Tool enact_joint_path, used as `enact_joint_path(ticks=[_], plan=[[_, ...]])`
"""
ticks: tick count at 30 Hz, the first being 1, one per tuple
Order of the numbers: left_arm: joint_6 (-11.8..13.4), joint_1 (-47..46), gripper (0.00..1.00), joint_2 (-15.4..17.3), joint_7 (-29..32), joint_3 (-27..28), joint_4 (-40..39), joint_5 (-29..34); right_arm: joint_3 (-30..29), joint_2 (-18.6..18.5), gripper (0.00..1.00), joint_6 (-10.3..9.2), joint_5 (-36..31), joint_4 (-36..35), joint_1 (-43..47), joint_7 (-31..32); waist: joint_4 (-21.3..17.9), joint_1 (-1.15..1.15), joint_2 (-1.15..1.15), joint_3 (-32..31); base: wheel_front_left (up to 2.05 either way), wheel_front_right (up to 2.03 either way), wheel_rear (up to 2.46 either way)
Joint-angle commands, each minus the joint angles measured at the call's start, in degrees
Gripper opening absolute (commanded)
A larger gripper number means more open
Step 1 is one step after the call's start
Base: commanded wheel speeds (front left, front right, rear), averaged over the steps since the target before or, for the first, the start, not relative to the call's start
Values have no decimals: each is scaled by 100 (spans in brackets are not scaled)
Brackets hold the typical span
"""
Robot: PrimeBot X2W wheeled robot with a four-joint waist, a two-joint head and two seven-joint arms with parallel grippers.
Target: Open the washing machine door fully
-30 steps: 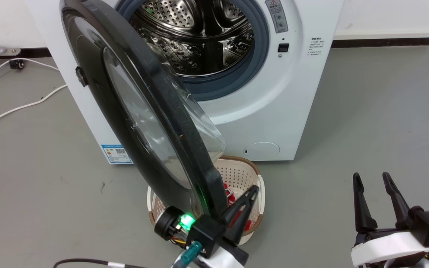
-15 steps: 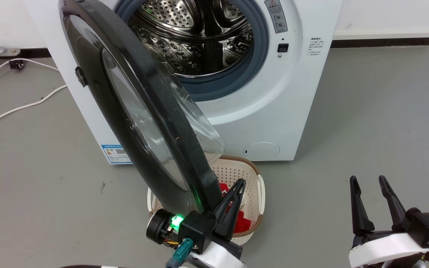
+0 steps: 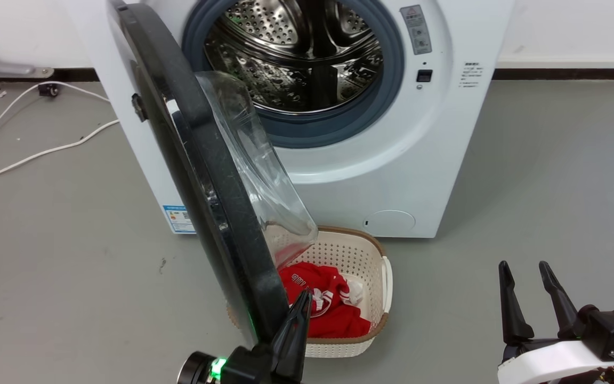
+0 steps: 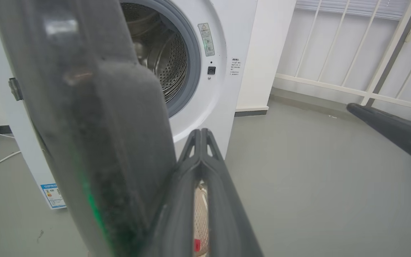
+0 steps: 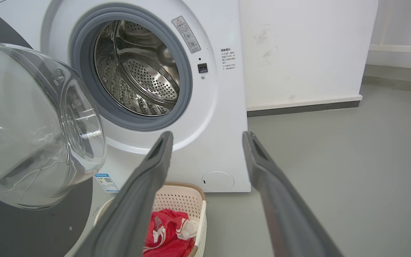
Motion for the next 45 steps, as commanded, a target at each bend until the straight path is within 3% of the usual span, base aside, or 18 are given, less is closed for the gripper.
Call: enact_joint_path(ticks=[1, 15, 24, 37, 45], plan=[[79, 154, 0, 69, 17, 88, -74, 35, 9, 10, 100, -2, 24, 14, 53, -29, 101, 0, 0, 1, 0, 0, 0], [425, 960, 0, 302, 16, 543, -653, 60, -53, 10, 100, -3, 69, 45, 128, -25, 1064, 0, 0, -13, 0, 0, 0], [593, 1026, 0, 541, 16, 1183, -822, 1, -53, 9, 100, -2, 73, 29, 55, 1, 1495, 0, 0, 115, 0, 0, 0], [730, 578, 0, 1021, 16, 2716, -331, -283, -49, 9, 100, -3, -22, -62, -125, 111, 1393, 0, 0, 374, 0, 0, 0], [529, 29, 0, 1279, 17, 3501, 379, -478, -130, 9, 100, -2, -92, -170, -212, 188, 1268, 0, 0, 643, 0, 0, 0]])
